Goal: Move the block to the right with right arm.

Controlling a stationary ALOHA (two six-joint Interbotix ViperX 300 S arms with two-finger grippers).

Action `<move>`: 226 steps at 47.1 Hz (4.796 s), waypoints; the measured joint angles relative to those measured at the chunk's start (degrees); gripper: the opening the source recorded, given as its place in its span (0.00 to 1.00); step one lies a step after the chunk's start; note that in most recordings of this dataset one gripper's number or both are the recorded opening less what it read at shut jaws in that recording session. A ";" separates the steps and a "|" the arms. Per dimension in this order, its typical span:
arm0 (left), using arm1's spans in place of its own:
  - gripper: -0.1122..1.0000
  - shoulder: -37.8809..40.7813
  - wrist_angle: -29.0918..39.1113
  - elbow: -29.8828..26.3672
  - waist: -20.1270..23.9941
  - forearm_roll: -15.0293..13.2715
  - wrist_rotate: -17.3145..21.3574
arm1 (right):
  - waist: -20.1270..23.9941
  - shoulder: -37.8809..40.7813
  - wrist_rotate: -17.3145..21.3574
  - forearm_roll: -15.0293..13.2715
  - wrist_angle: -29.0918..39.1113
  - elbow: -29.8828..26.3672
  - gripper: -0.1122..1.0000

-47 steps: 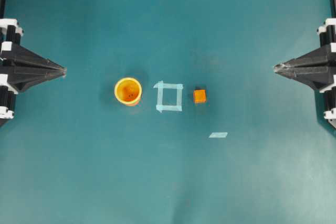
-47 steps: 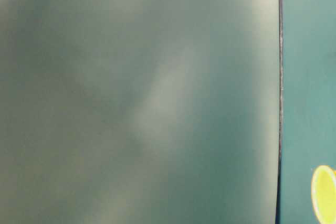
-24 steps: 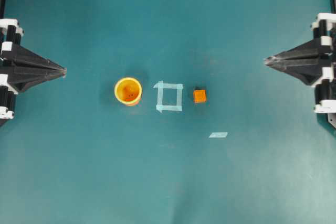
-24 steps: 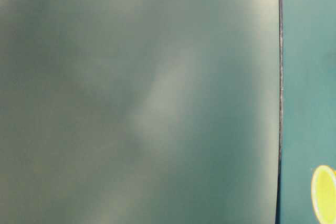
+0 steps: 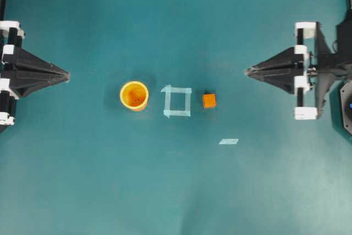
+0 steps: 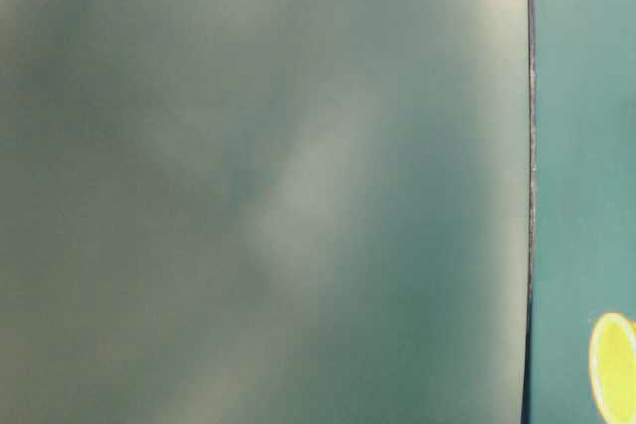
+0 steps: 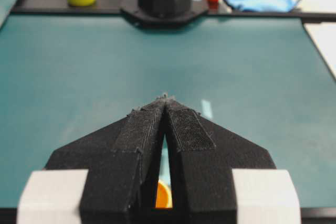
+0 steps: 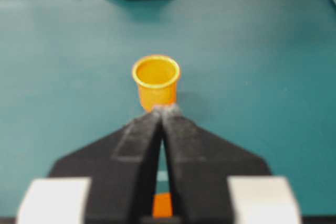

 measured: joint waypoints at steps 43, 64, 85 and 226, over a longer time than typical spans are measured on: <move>0.10 -0.09 0.09 0.00 0.00 0.00 0.00 | -1.05 34.45 -2.11 -4.31 23.73 -18.81 0.61; 0.10 -0.09 0.09 0.00 0.00 0.00 0.00 | 0.79 37.35 -1.58 -4.39 20.04 -17.67 0.61; 0.10 -0.09 0.09 0.00 0.00 -0.09 0.09 | 0.79 41.75 -1.58 -4.39 17.58 -17.67 0.59; 0.10 0.00 1.49 0.00 0.00 0.00 0.09 | 0.97 -34.72 5.54 -2.55 85.17 -4.83 0.46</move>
